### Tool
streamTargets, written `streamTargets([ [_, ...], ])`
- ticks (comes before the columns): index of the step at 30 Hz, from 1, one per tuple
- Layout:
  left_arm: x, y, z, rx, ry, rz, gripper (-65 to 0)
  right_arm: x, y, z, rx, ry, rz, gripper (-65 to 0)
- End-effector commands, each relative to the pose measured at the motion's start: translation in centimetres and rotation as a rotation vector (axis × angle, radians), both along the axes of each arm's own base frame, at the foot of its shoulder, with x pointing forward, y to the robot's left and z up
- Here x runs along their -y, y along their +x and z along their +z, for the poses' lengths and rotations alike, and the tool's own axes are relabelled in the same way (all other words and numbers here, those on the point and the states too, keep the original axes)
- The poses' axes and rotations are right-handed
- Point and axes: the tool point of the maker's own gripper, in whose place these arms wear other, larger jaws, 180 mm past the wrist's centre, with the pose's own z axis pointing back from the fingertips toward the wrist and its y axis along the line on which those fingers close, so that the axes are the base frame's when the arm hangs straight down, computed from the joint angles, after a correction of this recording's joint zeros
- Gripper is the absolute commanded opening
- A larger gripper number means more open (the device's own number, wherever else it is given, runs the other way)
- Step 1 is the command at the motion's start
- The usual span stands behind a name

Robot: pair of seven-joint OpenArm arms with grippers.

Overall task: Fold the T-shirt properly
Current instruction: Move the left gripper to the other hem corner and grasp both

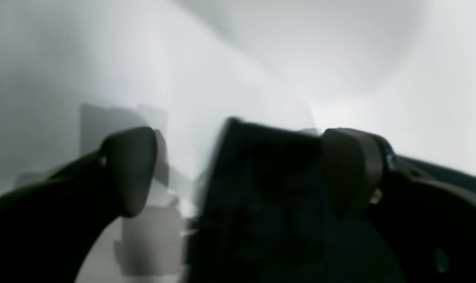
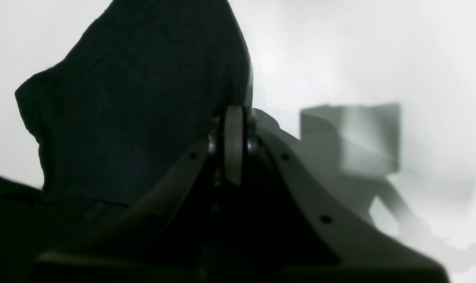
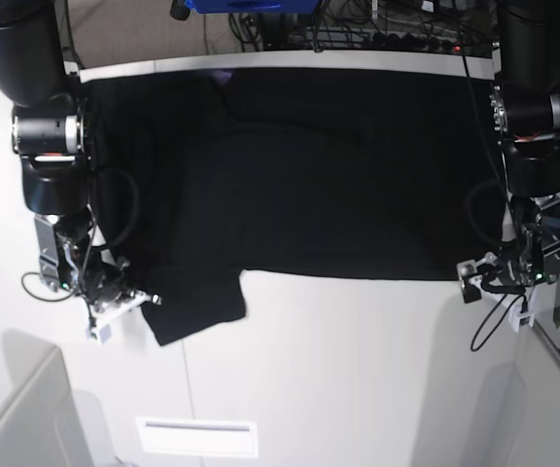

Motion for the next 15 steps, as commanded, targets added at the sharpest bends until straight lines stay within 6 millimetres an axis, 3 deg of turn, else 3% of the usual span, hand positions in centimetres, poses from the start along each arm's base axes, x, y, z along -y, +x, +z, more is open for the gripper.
streamTargets([
  [1,0.2,0.8,1.0,0.019,-0.018,-0.008,-1.3,0.5,1.5,1.8,0.040,-0.005,-0.001,-65.0],
  [9,1.8,0.5,-0.1,0.000,-0.040,-0.024,-2.3,0.8,1.4,1.8,0.038,-0.009,-0.003,-65.0],
  [11,1.9,0.3,-0.4,-0.005,-0.041,-0.025,-9.2,0.8,1.5,1.8,0.040,-0.010,-0.004,-65.0],
  [15,1.9,0.0,-0.6,-0.011,-0.042,-0.022,-31.6,0.8,1.5,1.8,0.040,-0.010,-0.004,-65.0],
])
